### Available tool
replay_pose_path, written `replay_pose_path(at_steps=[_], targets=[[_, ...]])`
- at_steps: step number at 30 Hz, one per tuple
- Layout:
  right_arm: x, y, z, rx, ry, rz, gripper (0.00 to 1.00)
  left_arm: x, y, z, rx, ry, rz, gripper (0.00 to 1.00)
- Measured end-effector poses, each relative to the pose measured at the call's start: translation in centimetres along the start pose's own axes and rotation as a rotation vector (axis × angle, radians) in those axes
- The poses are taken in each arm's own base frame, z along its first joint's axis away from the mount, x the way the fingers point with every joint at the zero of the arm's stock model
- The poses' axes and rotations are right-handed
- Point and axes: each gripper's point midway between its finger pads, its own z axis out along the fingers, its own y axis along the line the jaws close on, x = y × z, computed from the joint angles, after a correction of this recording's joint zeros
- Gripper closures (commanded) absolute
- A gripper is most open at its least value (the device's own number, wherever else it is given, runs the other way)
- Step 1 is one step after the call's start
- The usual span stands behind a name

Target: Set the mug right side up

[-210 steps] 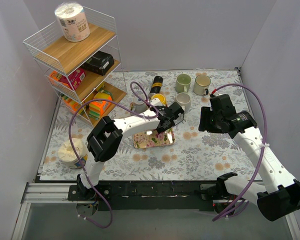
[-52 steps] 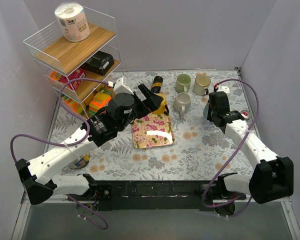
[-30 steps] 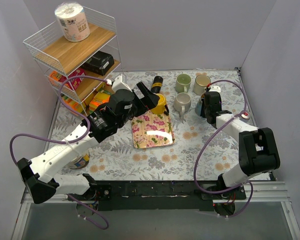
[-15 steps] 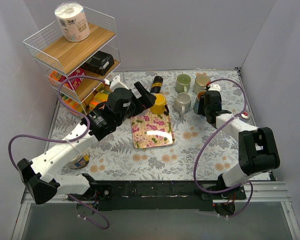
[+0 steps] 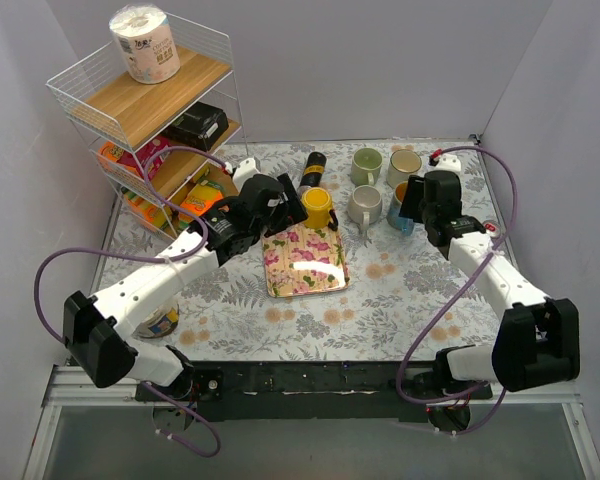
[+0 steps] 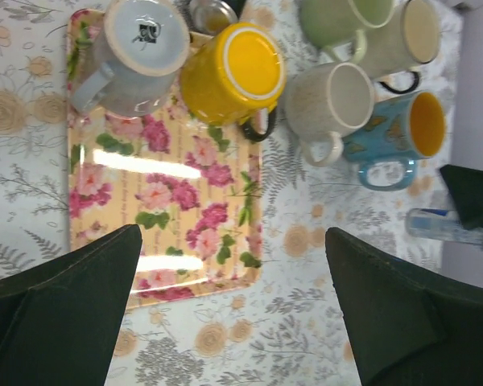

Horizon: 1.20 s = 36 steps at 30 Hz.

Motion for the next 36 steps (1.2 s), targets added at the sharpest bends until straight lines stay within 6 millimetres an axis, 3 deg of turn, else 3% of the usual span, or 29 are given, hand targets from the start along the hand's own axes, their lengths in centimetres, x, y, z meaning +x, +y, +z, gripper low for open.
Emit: replay_pose_path(at_steps=[6, 11, 13, 22, 31, 36], targets=[[-3.4, 1.6, -3.9, -0.097, -0.008, 0.034, 0.30, 1.5, 3.9, 3.2, -0.108, 0.044, 0.166, 0.02], [-4.1, 2.1, -7.4, -0.186, -0.019, 0.001, 0.30, 0.7, 8.6, 6.4, -0.191, 0.081, 0.285, 0.02], [-4.5, 2.3, -8.5, -0.207, -0.025, -0.002, 0.30, 0.7, 9.5, 7.5, -0.205, 0.092, 0.330, 0.02], [-4.5, 2.8, -10.9, -0.272, -0.004, 0.000, 0.31, 3.2, 10.9, 11.9, -0.116, 0.176, 0.555, 0.11], [-3.3, 2.6, -11.9, -0.277, 0.050, -0.001, 0.34, 3.4, 13.2, 15.3, -0.081, 0.222, 0.651, 0.39], [-3.1, 2.8, -12.2, -0.285, 0.064, 0.016, 0.35, 3.8, 14.3, 16.9, -0.076, 0.261, 0.665, 0.46]])
